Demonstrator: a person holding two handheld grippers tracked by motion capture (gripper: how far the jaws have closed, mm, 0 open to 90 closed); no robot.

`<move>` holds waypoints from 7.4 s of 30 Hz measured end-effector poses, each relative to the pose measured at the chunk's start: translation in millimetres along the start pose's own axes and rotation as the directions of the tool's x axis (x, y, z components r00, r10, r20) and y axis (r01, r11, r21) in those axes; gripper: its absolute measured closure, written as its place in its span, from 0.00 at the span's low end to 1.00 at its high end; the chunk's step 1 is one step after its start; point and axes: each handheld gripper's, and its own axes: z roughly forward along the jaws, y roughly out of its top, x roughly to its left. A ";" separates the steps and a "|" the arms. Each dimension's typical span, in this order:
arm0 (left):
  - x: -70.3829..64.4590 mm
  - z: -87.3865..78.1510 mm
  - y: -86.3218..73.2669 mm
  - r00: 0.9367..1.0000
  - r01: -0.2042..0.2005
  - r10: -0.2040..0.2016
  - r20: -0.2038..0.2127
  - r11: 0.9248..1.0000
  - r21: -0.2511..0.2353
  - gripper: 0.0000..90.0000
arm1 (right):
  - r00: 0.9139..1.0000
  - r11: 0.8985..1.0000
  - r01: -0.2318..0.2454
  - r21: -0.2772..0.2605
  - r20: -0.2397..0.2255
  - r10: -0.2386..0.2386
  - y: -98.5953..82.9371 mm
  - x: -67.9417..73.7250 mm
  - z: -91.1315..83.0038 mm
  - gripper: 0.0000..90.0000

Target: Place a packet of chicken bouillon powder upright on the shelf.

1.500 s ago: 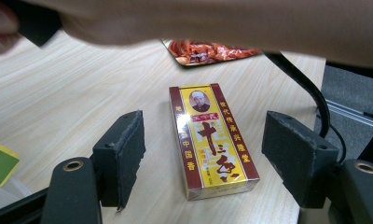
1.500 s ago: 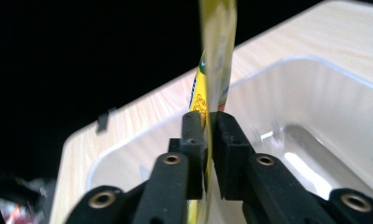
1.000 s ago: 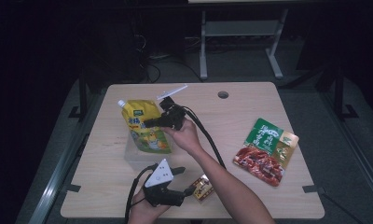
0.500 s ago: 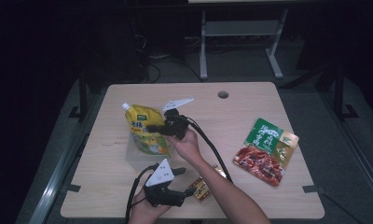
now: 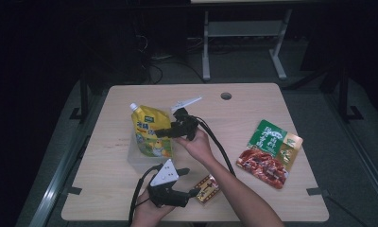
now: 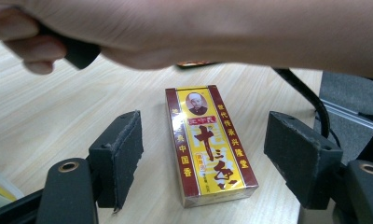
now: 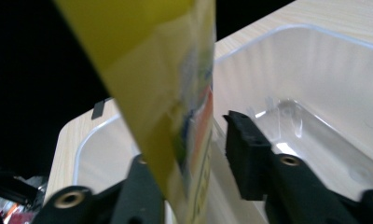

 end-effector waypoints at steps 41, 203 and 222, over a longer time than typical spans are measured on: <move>-7.9 32.4 -1.5 1.000 -0.008 0.010 -0.011 0.983 0.186 0.25 | 0.990 0.997 0.037 0.074 0.130 -0.046 -48.5 18.4 -122.0 0.42; -13.5 44.4 13.9 0.985 -0.031 0.052 -0.165 0.991 0.128 0.30 | 0.979 0.997 -0.072 0.027 0.195 0.066 -75.2 21.1 -176.8 0.75; -24.9 48.3 8.7 0.999 -0.047 0.044 0.031 0.992 0.118 0.27 | 0.994 0.995 0.076 0.060 0.068 -0.080 -35.4 31.0 -158.0 0.74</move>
